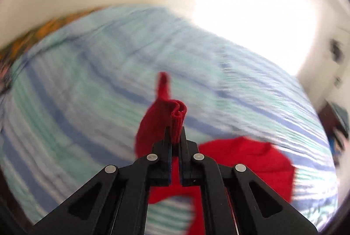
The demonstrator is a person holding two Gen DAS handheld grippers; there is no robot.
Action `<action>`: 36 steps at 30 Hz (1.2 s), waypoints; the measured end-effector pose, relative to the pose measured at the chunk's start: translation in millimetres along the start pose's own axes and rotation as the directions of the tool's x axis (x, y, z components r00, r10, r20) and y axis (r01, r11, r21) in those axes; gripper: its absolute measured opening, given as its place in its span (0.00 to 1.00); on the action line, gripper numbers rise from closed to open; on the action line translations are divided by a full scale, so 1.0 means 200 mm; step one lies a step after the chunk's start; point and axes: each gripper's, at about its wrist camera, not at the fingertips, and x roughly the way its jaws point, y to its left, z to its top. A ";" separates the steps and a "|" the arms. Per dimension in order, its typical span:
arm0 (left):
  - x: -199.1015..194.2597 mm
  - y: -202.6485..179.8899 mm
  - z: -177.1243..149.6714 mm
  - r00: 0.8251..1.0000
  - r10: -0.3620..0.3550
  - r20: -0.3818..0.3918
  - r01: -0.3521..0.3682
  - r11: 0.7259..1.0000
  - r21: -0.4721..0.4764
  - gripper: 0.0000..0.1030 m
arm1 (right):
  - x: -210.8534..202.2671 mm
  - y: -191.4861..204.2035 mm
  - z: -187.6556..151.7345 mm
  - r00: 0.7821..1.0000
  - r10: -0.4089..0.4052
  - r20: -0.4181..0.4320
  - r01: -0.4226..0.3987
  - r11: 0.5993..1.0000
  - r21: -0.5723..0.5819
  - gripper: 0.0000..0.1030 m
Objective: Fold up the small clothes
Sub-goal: 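Grasp the other sleeve cuff with the left gripper and fold it over the body, then release the sleeve and lift the left gripper away from the sweater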
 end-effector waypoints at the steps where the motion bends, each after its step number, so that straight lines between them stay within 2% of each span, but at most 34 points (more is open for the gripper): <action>1: -0.03 -0.20 -0.03 0.997 -0.069 0.019 0.068 0.996 0.052 0.03 | 0.00 0.00 0.00 1.000 0.000 -0.001 0.000 1.000 0.000 0.99; 3: -0.02 -0.58 -0.15 0.979 -0.202 0.000 0.199 0.967 0.156 0.07 | 0.00 0.00 0.00 1.000 0.000 -0.001 0.000 1.000 -0.001 0.99; 4: 0.01 -0.71 -0.24 0.969 -0.244 -0.042 0.248 0.949 0.194 0.13 | 0.00 0.00 0.00 1.000 0.001 0.000 -0.001 1.000 0.000 0.99; 5: 0.06 -0.84 -0.37 0.958 -0.264 -0.110 0.283 0.932 0.226 0.30 | 0.00 0.00 0.00 1.000 0.001 0.000 -0.001 1.000 0.000 0.99; 7: 0.18 -0.98 -0.66 0.948 -0.194 -0.253 0.260 0.930 0.261 0.49 | 0.00 0.00 0.00 1.000 0.004 -0.001 -0.004 1.000 0.000 0.99; 8: 0.22 -1.00 -0.80 0.933 -0.160 -0.322 0.254 0.928 0.273 0.46 | 0.00 0.00 0.00 1.000 0.006 -0.002 -0.006 1.000 0.001 0.99; 10: 0.21 -0.93 -1.00 0.895 -0.173 -0.412 0.303 0.912 0.275 0.44 | 0.00 0.00 0.00 1.000 0.010 -0.003 -0.010 1.000 0.003 0.99; 11: 0.17 -0.84 -1.08 0.888 -0.167 -0.428 0.308 0.908 0.285 0.44 | -0.01 0.00 0.00 1.000 0.013 -0.003 -0.013 1.000 0.004 0.99; 12: 0.13 -0.77 -1.10 0.890 -0.154 -0.428 0.297 0.910 0.290 0.44 | -0.01 0.00 0.00 1.000 0.015 -0.003 -0.015 1.000 0.004 0.99; 14: 0.12 -0.56 -1.05 0.902 -0.125 -0.413 0.255 0.926 0.277 0.44 | -0.01 0.00 0.00 1.000 0.016 -0.004 -0.016 1.000 0.003 0.99; 17: 0.15 -0.14 -0.89 0.923 -0.037 -0.383 0.125 0.970 0.208 0.45 | 0.00 0.00 0.00 1.000 0.010 -0.010 -0.010 1.000 -0.002 1.00; 19: 0.23 0.10 -0.77 0.930 0.038 -0.366 0.026 0.985 0.168 0.43 | 0.01 0.00 0.01 1.000 0.005 -0.013 -0.005 1.000 -0.006 1.00; 20: 0.26 0.18 -0.73 0.929 0.054 -0.367 0.002 0.989 0.150 0.43 | 0.01 0.00 0.01 1.000 0.004 -0.014 -0.004 1.000 -0.007 1.00; 23: 0.35 0.26 -0.69 0.918 0.013 -0.396 0.043 0.990 0.134 0.44 | 0.01 0.01 0.01 1.000 0.002 -0.014 -0.002 1.000 -0.008 1.00; 26: 0.45 0.15 -0.69 0.916 -0.024 -0.400 0.109 0.976 0.191 0.51 | 0.01 0.01 0.01 1.000 -0.001 -0.012 0.001 1.000 -0.009 1.00; 28: 0.46 0.00 -0.74 0.920 -0.007 -0.393 0.108 0.966 0.236 0.58 | 0.01 0.01 0.01 1.000 -0.003 -0.011 0.003 1.000 -0.010 1.00; 30: 0.56 -0.07 -0.75 0.922 0.037 -0.384 0.071 0.962 0.263 0.60 | 0.01 0.01 0.01 1.000 -0.002 -0.010 0.002 1.000 -0.010 1.00; 31: 0.61 -0.10 -0.74 0.922 0.052 -0.384 0.055 0.964 0.262 0.59 | 0.01 0.01 0.01 1.000 -0.001 -0.010 0.001 1.000 -0.010 1.00; 32: 0.66 -0.11 -0.74 0.922 0.068 -0.381 0.035 0.966 0.257 0.44 | 0.01 0.01 0.01 1.000 -0.001 -0.009 0.001 1.000 -0.010 1.00; 33: 0.71 -0.10 -0.74 0.925 0.102 -0.365 -0.009 0.969 0.249 0.23 | 0.01 0.01 0.01 1.000 -0.001 -0.009 0.001 1.000 -0.010 1.00; 34: 0.73 -0.06 -0.74 0.922 0.123 -0.368 -0.047 0.977 0.207 0.05 | 0.01 0.01 0.01 1.000 -0.002 -0.009 0.001 1.000 -0.011 1.00; 35: 0.74 0.03 -0.74 0.922 0.091 -0.377 -0.060 0.994 0.091 0.02 | 0.01 0.01 0.01 1.000 -0.002 -0.009 0.001 1.000 -0.011 1.00; 36: 0.73 0.09 -0.74 0.923 0.092 -0.374 -0.089 0.996 0.024 0.00 | 0.01 0.01 0.01 1.000 -0.002 -0.009 0.001 1.000 -0.010 1.00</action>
